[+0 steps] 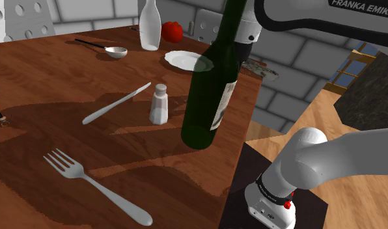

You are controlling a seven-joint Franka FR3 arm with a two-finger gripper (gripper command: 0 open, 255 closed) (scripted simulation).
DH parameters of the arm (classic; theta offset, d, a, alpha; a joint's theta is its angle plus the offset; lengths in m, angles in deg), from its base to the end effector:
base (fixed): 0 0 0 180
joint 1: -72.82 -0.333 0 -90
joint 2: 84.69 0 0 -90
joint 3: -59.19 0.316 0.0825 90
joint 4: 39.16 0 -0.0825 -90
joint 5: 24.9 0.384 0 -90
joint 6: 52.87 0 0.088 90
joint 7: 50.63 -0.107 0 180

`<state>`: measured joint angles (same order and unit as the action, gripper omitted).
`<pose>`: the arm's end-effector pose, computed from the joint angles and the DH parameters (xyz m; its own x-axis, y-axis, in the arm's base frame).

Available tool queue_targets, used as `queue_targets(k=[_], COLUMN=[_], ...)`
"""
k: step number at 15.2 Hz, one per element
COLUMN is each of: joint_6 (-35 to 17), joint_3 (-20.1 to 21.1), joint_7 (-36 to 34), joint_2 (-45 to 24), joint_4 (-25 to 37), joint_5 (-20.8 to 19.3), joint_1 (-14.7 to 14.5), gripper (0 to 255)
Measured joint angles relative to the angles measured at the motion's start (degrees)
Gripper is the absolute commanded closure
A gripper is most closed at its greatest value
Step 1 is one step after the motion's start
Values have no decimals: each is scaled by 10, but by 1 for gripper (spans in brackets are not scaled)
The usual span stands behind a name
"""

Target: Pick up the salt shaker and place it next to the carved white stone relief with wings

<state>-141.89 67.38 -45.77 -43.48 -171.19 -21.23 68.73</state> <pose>0.3142 0.0886 0.5891 0.9652 0.2586 -0.0388 0.2597 -0.9653 0.0268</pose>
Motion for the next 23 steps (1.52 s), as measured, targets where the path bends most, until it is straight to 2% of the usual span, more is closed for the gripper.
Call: queue_targets(k=[13, 17, 23], joint_6=[-134, -168, -211], joint_3=[97, 125, 139], joint_7=[-81, -103, -106], joint_2=[-61, -83, -91], joint_4=[59, 90, 63], joint_5=[110, 127, 135], joint_1=[-57, -67, -71], gripper=[0, 0, 0])
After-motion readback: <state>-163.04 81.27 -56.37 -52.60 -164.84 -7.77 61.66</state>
